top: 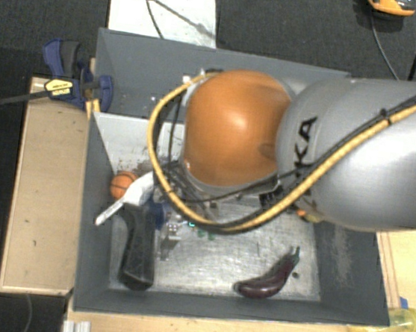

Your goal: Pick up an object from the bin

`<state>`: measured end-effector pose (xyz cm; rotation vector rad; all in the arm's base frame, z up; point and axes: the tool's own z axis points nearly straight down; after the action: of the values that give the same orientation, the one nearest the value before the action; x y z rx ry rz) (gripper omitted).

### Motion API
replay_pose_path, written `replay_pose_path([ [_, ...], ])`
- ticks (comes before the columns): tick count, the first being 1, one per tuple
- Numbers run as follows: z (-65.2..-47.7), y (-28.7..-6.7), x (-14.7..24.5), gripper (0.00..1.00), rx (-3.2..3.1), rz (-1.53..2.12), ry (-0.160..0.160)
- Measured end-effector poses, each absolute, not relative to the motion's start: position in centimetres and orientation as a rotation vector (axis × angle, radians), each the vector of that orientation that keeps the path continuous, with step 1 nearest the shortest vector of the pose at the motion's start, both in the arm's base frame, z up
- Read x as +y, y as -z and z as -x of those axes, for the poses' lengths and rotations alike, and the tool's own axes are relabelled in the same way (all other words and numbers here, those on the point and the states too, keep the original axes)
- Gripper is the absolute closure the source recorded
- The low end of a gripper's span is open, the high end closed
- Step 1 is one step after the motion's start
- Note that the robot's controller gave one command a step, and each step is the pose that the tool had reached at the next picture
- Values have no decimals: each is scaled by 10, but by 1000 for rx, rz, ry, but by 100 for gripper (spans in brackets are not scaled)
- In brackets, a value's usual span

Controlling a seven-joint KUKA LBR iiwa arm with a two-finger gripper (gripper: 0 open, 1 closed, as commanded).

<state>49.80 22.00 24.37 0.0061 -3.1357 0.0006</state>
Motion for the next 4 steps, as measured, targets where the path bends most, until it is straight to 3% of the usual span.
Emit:
replay_pose_path([
  [1,-500,-248,219,0,-3144,3,3],
  [2,-520,-202,228,0,-3142,-186,3],
  [3,-547,-173,237,0,-3045,-795,2],
  [4,-542,-150,249,0,-2985,-978,3],
])
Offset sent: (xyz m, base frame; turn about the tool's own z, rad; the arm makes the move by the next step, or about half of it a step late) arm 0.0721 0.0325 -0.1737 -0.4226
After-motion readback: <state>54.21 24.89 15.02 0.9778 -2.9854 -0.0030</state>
